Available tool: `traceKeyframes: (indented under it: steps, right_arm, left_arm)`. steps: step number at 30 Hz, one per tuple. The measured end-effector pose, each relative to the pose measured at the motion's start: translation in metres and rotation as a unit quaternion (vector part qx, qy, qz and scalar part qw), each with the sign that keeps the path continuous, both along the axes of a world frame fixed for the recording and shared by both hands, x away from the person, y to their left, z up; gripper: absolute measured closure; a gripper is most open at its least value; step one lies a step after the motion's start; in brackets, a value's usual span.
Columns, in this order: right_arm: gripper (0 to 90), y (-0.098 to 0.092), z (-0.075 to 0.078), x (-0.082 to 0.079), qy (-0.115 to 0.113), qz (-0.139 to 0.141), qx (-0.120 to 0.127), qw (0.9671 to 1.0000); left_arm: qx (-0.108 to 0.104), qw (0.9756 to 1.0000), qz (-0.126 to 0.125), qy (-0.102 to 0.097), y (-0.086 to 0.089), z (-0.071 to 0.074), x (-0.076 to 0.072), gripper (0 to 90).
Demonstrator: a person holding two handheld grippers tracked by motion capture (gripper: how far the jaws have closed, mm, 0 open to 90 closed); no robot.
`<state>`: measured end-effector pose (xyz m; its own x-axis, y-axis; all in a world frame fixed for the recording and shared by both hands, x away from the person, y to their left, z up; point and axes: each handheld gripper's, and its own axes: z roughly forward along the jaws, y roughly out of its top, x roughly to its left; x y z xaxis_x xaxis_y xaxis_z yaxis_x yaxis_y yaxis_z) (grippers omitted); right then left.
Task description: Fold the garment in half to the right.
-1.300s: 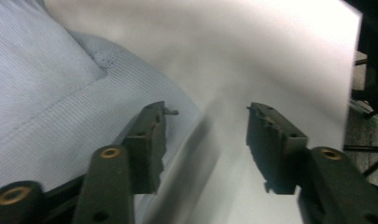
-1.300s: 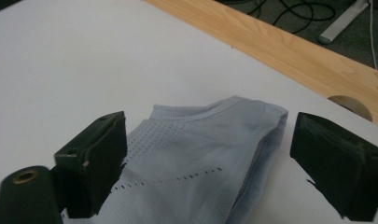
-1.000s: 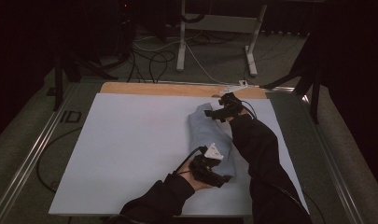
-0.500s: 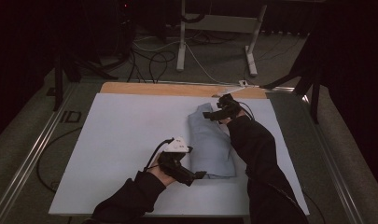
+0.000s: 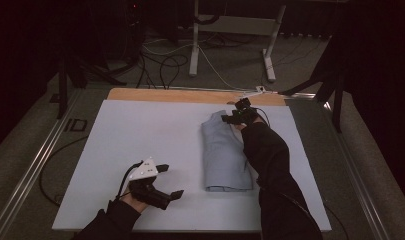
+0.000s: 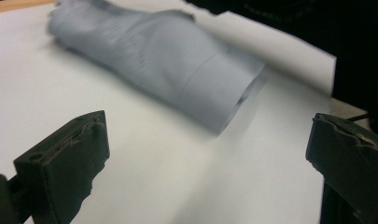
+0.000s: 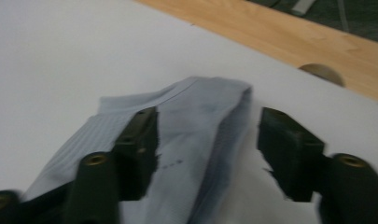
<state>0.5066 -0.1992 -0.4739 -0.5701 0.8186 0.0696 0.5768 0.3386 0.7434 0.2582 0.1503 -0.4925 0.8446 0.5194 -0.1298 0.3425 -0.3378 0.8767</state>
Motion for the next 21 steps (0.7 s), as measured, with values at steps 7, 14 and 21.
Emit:
traceKeyframes:
  steps: [7,14,21]
  right_arm:
    - [43.3,0.002,-0.013,0.009,0.030,-0.016,-0.001,0.9994]
    - [37.4,0.006,-0.034,0.014,0.079,-0.015,-0.026,0.9965]
    - [54.1,0.007,-0.041,0.014,0.103,-0.005,-0.032,0.9942]
  left_arm:
    - [-0.019,0.9992,0.036,0.005,0.032,-0.018,-0.012,0.2]
    - [-0.028,0.9982,0.052,0.005,0.044,-0.023,-0.015,0.2]
    - [-0.018,0.9986,0.049,0.004,0.041,-0.026,-0.015,0.2]
